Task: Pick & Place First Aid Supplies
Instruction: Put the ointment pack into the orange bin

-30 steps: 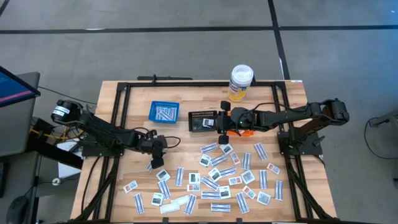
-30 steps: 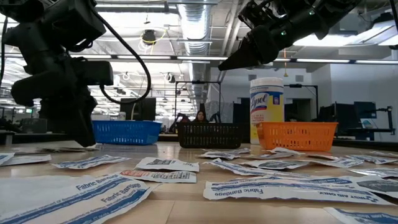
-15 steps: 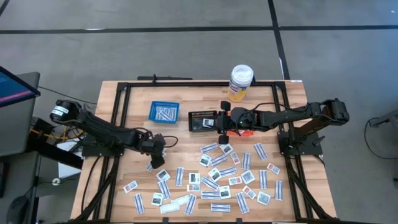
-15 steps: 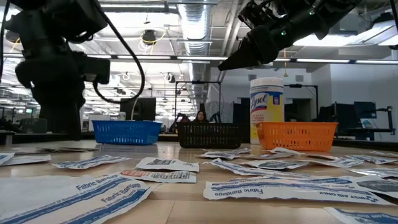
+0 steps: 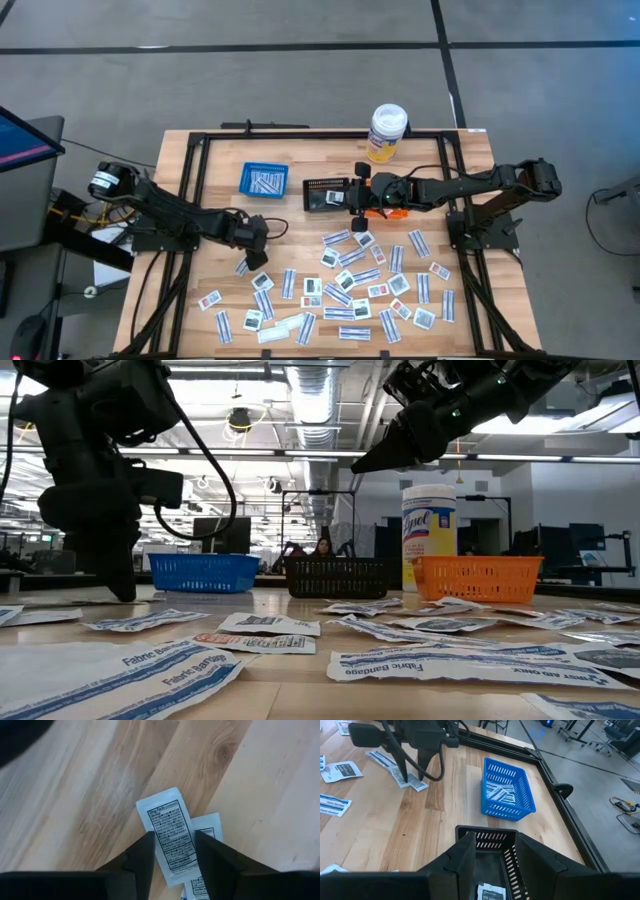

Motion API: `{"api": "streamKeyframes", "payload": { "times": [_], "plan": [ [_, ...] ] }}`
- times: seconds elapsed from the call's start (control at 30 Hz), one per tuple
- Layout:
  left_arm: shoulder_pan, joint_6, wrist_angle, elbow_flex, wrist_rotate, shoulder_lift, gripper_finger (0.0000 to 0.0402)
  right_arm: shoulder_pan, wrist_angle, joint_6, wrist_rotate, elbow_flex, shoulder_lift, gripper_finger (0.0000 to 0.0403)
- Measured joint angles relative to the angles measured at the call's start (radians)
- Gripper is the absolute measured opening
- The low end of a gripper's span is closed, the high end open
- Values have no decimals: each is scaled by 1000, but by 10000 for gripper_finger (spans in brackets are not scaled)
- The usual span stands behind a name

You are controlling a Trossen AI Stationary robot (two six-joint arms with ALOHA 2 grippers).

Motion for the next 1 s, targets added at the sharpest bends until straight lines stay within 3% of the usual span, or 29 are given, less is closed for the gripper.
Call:
{"api": "streamKeyframes", "payload": {
  "times": [0.37, 0.5, 0.87, 1.0],
  "plan": [
    [31, 89, 18, -4, 15, -24, 11, 0, 1, 0, 0, 0, 0, 134],
    [52, 168, 79, -5, 15, -24, 16, 0, 2, 0, 0, 0, 0, 134],
    [160, 547, 473, -4, 6, -24, 18, -1, 103, -2, -3, 0, 30, 134],
    [193, 608, 606, -3, 6, -24, 14, 0, 137, -125, -103, 0, 101, 134]
  ]
}}
